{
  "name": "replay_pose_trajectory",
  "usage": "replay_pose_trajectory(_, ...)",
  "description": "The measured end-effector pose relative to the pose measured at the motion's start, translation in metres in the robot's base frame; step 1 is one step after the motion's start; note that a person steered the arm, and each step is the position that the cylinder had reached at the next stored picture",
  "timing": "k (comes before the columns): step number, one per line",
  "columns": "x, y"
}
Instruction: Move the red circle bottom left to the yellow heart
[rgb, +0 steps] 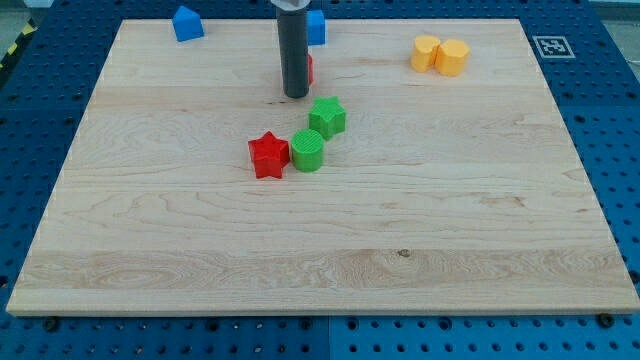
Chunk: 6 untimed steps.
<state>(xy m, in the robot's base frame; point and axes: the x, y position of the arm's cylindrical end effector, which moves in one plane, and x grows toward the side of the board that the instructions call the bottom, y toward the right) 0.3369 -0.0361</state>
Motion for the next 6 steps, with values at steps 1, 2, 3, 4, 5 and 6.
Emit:
replay_pose_trajectory(1,-0.003,-0.026)
replay_pose_trajectory(2,-0.003,-0.069)
replay_pose_trajectory(3,-0.016,-0.082)
replay_pose_trajectory(4,-0.038,-0.056)
replay_pose_trajectory(5,-0.04,-0.02)
replay_pose_trajectory(6,-0.036,0.015)
